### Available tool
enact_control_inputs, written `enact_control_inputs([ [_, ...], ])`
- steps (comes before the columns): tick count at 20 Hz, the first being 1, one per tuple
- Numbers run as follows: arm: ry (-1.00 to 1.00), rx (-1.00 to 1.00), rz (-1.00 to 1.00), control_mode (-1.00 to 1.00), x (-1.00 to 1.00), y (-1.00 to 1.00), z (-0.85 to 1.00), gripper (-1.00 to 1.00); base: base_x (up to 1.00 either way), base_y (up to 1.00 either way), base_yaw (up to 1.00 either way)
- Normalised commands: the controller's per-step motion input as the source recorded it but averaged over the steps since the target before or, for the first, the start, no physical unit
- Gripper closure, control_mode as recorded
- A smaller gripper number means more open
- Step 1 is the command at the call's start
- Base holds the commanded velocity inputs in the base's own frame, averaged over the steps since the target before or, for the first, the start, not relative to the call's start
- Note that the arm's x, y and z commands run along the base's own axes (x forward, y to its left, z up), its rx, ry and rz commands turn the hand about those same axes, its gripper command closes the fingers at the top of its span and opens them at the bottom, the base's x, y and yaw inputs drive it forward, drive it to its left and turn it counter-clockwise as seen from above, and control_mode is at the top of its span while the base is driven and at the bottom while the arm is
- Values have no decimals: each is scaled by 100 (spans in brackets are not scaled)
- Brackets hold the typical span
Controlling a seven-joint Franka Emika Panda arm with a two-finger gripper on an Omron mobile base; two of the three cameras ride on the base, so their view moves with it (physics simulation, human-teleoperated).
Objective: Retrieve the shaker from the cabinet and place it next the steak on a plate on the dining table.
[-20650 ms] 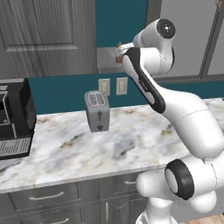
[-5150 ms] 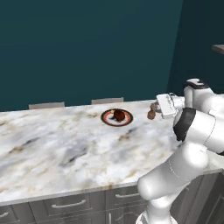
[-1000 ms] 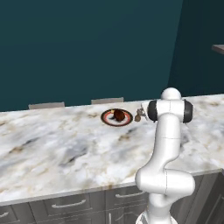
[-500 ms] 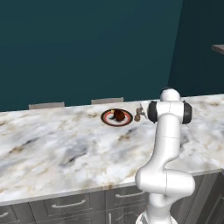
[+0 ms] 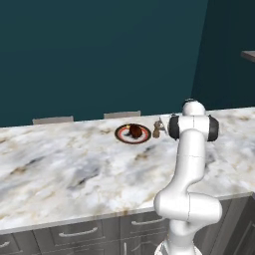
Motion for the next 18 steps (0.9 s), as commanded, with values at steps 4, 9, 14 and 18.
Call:
enact_control_inputs([
  [4, -2, 0, 0, -100, 0, 0, 0, -100, 0, 0, 0],
  [9, -3, 0, 0, -100, -2, -1, 0, -100, 0, 0, 0],
  [14, -2, 3, -2, -100, -31, -37, 0, -100, 0, 0, 0],
  [18, -7, 6, -4, -100, -42, -39, 0, -100, 0, 0, 0],
])
